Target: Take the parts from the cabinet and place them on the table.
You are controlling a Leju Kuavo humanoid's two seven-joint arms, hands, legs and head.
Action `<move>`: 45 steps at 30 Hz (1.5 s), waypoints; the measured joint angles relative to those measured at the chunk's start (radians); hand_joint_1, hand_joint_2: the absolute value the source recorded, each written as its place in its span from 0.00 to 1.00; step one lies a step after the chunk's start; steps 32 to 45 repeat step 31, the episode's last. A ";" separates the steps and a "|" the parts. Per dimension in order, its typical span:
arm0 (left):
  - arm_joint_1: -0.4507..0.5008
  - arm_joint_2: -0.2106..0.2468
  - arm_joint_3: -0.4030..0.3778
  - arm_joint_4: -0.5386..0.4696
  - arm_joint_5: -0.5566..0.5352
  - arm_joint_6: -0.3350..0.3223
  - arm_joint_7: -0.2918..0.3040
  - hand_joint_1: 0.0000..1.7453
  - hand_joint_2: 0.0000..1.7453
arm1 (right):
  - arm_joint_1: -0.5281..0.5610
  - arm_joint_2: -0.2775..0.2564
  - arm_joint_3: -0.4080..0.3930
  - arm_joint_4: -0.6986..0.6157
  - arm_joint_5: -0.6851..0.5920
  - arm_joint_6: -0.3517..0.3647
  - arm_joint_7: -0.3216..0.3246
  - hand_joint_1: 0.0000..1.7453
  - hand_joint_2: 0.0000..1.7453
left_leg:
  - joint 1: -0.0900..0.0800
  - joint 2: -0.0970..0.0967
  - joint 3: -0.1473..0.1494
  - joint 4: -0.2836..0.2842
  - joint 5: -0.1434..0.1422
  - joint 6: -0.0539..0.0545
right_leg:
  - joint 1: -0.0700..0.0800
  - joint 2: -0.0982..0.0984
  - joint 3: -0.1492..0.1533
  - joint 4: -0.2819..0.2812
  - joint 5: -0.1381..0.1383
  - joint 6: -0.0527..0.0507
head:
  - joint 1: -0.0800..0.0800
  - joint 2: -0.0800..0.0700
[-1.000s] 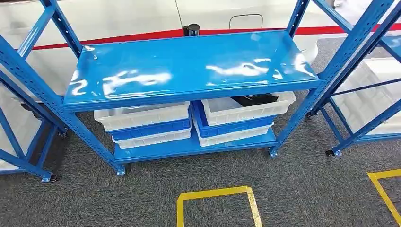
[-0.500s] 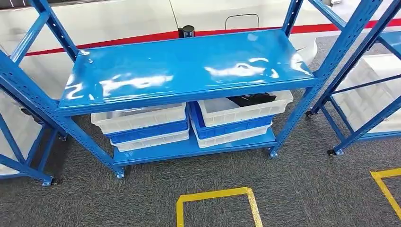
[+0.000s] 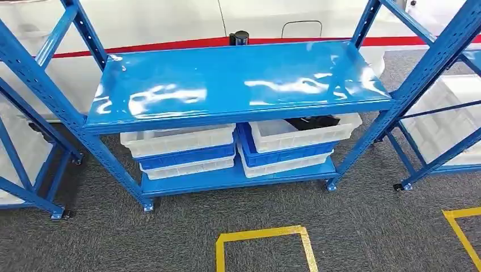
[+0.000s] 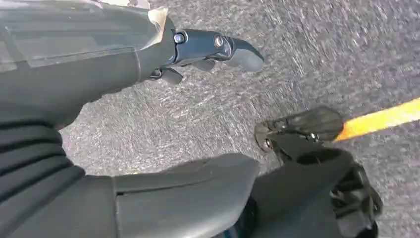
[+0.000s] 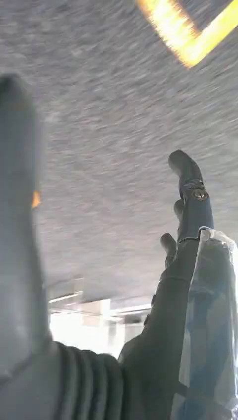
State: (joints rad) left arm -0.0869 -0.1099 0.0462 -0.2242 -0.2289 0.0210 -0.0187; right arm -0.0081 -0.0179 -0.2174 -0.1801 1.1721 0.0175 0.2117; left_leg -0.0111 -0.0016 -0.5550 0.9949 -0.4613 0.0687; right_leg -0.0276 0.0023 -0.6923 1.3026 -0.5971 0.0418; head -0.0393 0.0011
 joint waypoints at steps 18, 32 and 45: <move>0.103 0.051 -0.002 -0.109 0.125 -0.011 0.009 0.00 1.00 | 0.092 0.003 0.100 -0.056 -0.635 -0.004 -0.111 0.00 0.00 | -0.006 -0.002 0.007 0.005 -0.012 -0.013 | 0.018 0.000 0.155 -0.305 0.115 -0.008 | 0.000 0.000; 0.201 0.086 -0.017 -0.145 0.211 -0.015 0.015 0.00 0.00 | 0.133 0.008 0.176 -0.158 -1.080 -0.010 -0.191 0.00 0.00 | -0.008 -0.002 0.009 0.005 -0.014 -0.015 | 0.014 0.000 0.150 -0.307 0.114 -0.008 | 0.001 0.000; 0.201 0.086 -0.017 -0.145 0.211 -0.015 0.015 0.00 0.00 | 0.133 0.008 0.176 -0.158 -1.080 -0.010 -0.191 0.00 0.00 | -0.008 -0.002 0.009 0.005 -0.014 -0.015 | 0.014 0.000 0.150 -0.307 0.114 -0.008 | 0.001 0.000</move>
